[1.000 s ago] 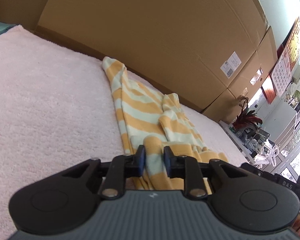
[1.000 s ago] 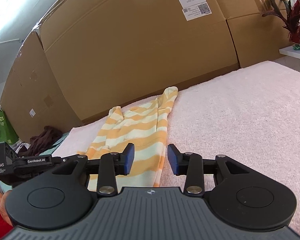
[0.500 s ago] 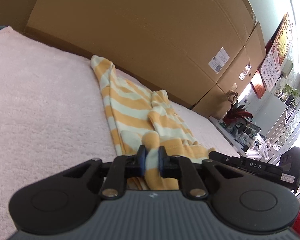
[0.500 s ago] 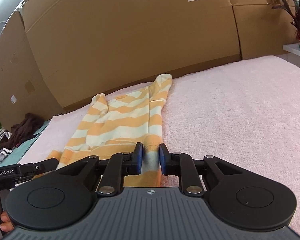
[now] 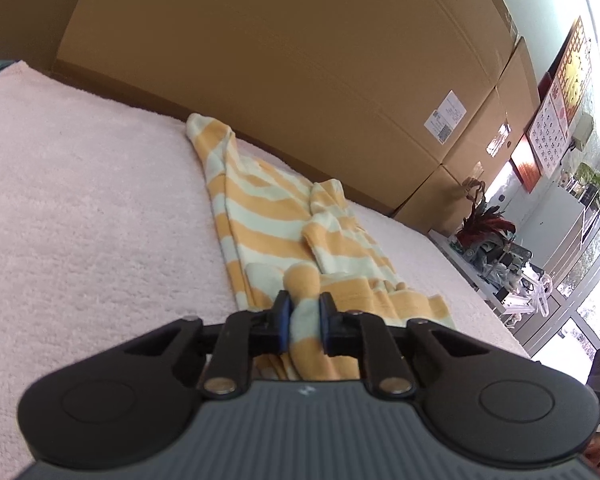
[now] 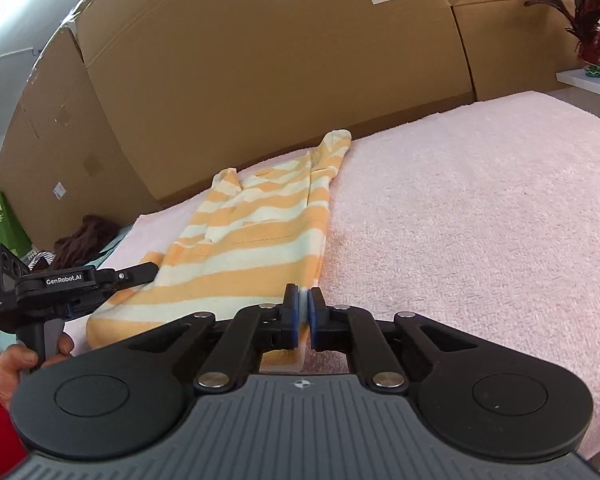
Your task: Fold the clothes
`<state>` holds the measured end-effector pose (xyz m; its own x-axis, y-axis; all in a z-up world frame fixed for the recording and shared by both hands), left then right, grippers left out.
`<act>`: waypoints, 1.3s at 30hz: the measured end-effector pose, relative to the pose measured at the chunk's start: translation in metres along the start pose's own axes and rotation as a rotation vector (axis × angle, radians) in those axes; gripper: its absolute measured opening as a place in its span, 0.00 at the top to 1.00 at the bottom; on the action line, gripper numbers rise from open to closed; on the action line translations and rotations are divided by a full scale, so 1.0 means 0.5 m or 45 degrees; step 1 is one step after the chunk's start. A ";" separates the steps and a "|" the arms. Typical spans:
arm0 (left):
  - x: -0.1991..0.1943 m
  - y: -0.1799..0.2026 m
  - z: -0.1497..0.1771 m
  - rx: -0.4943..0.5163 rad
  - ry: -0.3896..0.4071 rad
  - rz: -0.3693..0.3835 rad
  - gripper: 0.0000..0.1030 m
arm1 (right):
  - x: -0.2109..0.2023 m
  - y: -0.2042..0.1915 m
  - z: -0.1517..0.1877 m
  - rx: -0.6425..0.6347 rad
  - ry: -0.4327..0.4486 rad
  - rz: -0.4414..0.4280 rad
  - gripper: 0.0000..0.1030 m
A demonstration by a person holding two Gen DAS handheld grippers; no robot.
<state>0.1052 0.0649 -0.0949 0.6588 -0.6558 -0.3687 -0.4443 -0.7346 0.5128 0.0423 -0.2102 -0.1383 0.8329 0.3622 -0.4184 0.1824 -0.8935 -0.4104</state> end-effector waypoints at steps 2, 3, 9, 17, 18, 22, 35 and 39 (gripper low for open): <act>-0.015 0.006 -0.001 0.010 0.015 -0.001 0.86 | -0.013 -0.005 -0.007 -0.004 0.021 -0.018 0.89; -0.028 0.009 -0.003 0.010 0.036 0.001 0.84 | -0.022 -0.008 -0.011 0.005 0.041 -0.034 0.77; -0.120 0.018 0.019 0.013 0.095 -0.003 0.73 | -0.054 -0.022 0.004 -0.046 0.022 -0.083 0.76; -0.117 0.030 0.078 0.143 -0.006 -0.128 0.70 | -0.045 -0.025 0.033 -0.120 -0.024 -0.026 0.81; -0.122 0.031 0.073 0.155 0.001 -0.138 0.71 | -0.051 -0.024 0.030 -0.114 -0.018 -0.031 0.80; -0.143 0.033 0.075 0.127 0.003 -0.101 0.64 | -0.066 -0.012 0.031 -0.070 -0.021 -0.032 0.78; -0.167 0.055 0.112 -0.142 -0.149 0.091 0.46 | -0.065 -0.011 0.038 0.116 -0.149 -0.075 0.72; -0.165 0.064 0.135 -0.392 -0.235 0.209 0.41 | -0.055 0.001 0.029 0.292 -0.250 -0.041 0.72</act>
Point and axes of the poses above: each gripper's, at about its wrist camera, not at the fingertips, and x roughly the way its jaws point, y to its right, z to its underside, the point moved 10 cm from there along x, roughly the way its jaws point
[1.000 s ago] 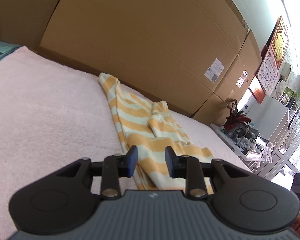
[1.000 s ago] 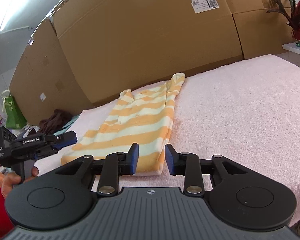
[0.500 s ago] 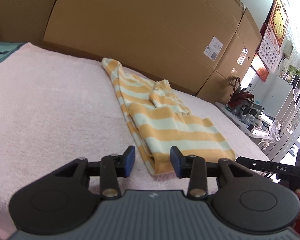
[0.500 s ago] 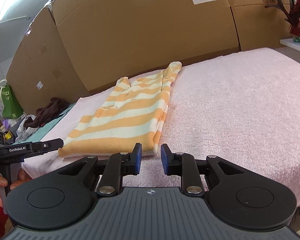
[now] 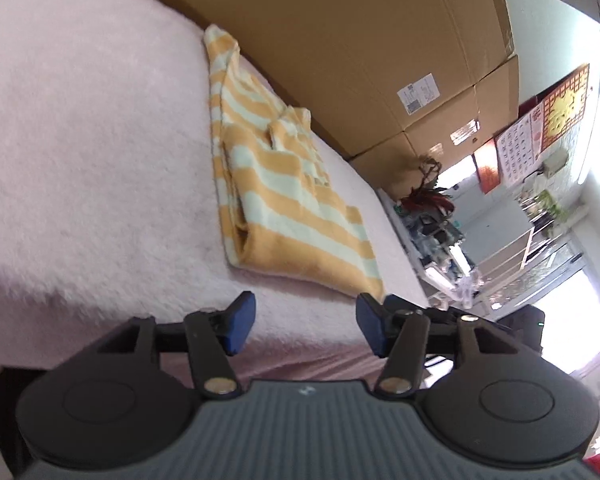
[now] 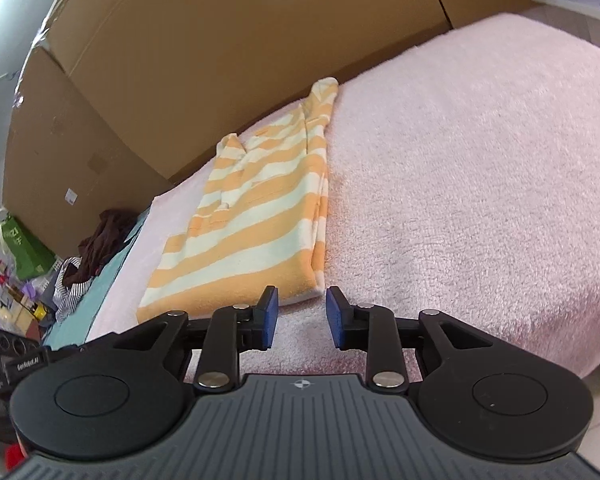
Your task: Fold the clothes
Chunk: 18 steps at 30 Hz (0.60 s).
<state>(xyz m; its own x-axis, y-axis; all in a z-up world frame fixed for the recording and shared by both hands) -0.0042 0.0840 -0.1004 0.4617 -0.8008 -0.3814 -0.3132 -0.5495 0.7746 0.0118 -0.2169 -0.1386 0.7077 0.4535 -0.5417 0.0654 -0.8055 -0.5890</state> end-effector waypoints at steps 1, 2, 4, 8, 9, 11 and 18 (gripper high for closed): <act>0.004 0.003 0.005 -0.050 -0.028 0.035 0.36 | 0.002 0.002 -0.003 0.041 -0.026 0.008 0.72; 0.008 0.003 0.003 -0.074 -0.022 0.044 0.34 | 0.005 0.005 -0.006 0.089 -0.045 0.009 0.72; 0.012 -0.001 -0.006 -0.126 0.002 0.065 0.34 | 0.012 0.012 -0.011 0.189 -0.079 -0.002 0.72; 0.014 -0.009 -0.035 -0.218 0.058 0.102 0.34 | 0.030 0.024 -0.021 0.348 -0.117 -0.056 0.72; 0.015 -0.010 -0.043 -0.235 0.067 0.104 0.34 | 0.033 0.025 -0.024 0.368 -0.113 -0.068 0.72; 0.017 -0.017 -0.059 -0.278 0.092 0.103 0.34 | 0.039 0.026 -0.027 0.404 -0.103 -0.091 0.72; 0.021 -0.028 -0.087 -0.303 0.117 0.110 0.32 | 0.025 0.019 -0.023 0.320 -0.060 -0.076 0.73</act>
<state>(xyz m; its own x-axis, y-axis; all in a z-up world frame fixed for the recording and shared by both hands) 0.0407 0.0936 -0.0932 0.5186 -0.8114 -0.2698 -0.1556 -0.3998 0.9033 0.0294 -0.2234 -0.1442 0.6740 0.5194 -0.5253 -0.0747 -0.6595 -0.7480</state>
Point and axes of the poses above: each gripper's, at about its wrist camera, not at the fingertips, and x roughly the way its jaws point, y to its right, z to its underside, the point moved 10 cm from there along x, roughly the way its jaws point
